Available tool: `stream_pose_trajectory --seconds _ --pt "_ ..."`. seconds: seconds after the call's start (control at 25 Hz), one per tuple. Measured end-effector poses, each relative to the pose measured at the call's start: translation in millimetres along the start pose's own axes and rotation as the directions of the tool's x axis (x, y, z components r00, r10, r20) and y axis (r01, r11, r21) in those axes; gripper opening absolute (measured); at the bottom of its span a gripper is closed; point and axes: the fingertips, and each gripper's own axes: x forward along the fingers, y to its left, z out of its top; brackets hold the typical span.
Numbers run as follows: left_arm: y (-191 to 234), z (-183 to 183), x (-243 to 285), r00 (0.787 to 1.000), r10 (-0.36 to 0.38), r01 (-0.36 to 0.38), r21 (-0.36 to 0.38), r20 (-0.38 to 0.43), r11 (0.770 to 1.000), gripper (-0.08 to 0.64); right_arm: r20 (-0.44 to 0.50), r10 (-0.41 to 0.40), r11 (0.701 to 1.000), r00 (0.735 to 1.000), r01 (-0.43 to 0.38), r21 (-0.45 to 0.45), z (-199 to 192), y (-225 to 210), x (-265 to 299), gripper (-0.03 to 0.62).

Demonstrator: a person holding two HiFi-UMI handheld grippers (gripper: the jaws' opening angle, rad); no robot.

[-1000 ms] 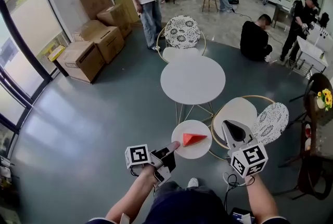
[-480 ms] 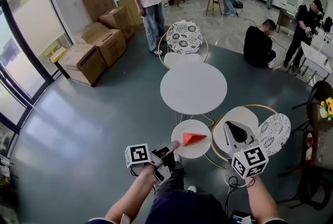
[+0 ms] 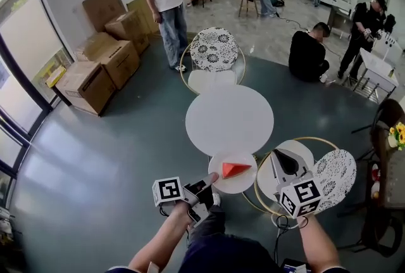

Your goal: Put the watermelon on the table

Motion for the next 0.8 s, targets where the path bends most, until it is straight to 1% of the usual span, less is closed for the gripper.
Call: stream_pose_trajectory --seconds 0.16,0.4,0.6,0.8 --pt "7.9 37.7 21.4 1.000 0.009 -0.009 0.001 -0.027 1.000 0.017 -0.022 -0.024 1.000 0.999 0.025 0.009 0.4 -14.1 38.7 0.005" --pt "20.8 100.4 49.9 0.997 0.025 -0.023 0.036 -0.067 0.999 0.016 -0.052 -0.051 0.999 0.997 0.051 -0.004 5.5 -29.2 101.2 0.005" --pt "32.2 150.1 69.8 0.995 0.029 -0.024 0.053 -0.098 0.998 0.017 -0.065 -0.125 0.992 0.990 0.125 -0.002 11.0 -48.9 149.3 0.005" --pt "41.1 188.2 85.5 0.993 0.017 -0.014 0.025 -0.114 1.000 0.017 -0.052 -0.168 0.986 0.984 0.167 -0.030 20.4 -62.0 188.1 0.005"
